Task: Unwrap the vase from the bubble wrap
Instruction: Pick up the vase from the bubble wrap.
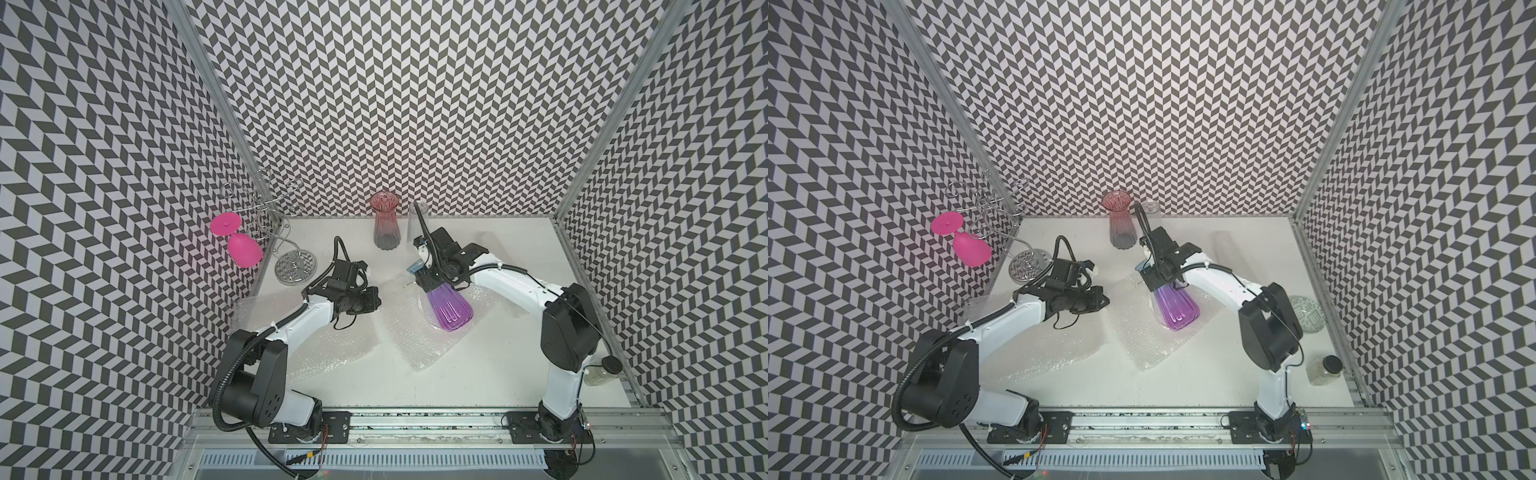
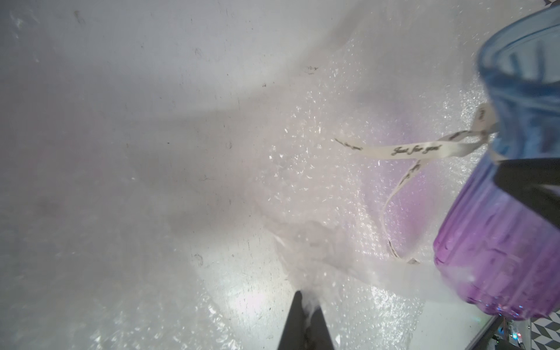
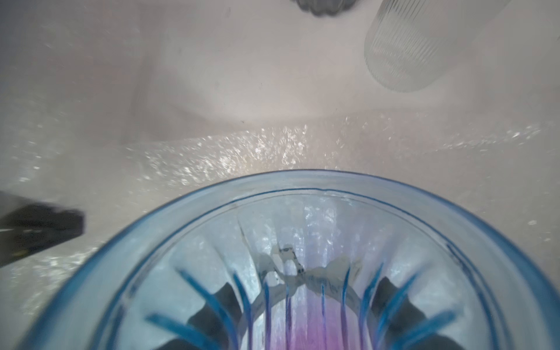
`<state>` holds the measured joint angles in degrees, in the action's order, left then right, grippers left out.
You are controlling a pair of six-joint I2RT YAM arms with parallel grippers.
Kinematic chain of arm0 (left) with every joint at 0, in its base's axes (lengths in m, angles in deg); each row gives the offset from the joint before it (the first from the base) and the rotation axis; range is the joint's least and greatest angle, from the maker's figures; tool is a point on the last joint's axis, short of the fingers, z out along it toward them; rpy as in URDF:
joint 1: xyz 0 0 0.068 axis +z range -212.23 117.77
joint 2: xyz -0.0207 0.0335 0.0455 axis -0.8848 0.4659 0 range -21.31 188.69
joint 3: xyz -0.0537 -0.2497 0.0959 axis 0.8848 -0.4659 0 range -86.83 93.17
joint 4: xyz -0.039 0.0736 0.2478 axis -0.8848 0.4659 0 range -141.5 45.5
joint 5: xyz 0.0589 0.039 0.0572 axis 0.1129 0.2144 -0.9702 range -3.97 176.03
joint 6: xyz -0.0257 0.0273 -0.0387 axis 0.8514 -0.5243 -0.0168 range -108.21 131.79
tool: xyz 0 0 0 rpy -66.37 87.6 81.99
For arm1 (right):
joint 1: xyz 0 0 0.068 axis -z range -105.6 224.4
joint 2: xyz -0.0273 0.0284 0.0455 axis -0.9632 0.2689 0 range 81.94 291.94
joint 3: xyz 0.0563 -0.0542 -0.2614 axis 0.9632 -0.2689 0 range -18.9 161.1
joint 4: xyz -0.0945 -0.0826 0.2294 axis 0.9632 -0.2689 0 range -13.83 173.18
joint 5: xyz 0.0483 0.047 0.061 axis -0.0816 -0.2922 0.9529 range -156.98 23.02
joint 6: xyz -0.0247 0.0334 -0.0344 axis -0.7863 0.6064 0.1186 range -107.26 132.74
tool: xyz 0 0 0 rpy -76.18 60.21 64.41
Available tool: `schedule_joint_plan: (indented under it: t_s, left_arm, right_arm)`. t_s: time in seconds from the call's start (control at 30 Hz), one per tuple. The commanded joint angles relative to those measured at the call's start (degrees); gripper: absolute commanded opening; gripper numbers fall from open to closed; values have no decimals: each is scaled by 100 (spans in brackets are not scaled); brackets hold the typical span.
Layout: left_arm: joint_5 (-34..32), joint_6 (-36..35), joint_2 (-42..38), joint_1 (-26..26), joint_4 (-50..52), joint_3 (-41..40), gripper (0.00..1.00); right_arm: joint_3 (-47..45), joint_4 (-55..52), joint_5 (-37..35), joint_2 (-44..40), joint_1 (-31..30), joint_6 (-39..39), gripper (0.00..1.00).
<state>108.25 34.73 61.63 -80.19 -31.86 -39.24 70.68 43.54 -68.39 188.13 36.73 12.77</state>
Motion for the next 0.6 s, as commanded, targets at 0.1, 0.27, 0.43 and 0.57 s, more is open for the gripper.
schedule_joint_plan:
  t_s: [0.1, 0.27, 0.43, 0.57]
  left_arm:
    - [77, -254, 71, 39, -16, -74, 0]
    - [-28, -555, 30, -128, 285, -142, 0]
    - [-51, -646, -219, -297, 433, -435, 0]
    - [63, -559, -373, -527, 512, -417, 0]
  right_arm:
    - [-378, 830, 244, -877, 200, 232, 0]
    - [-730, 1311, 248, -1413, 463, 477, 0]
    - [-1148, 2118, 291, -1933, 819, 730, 0]
    - [-965, 2282, 135, -2001, 1007, 713, 0]
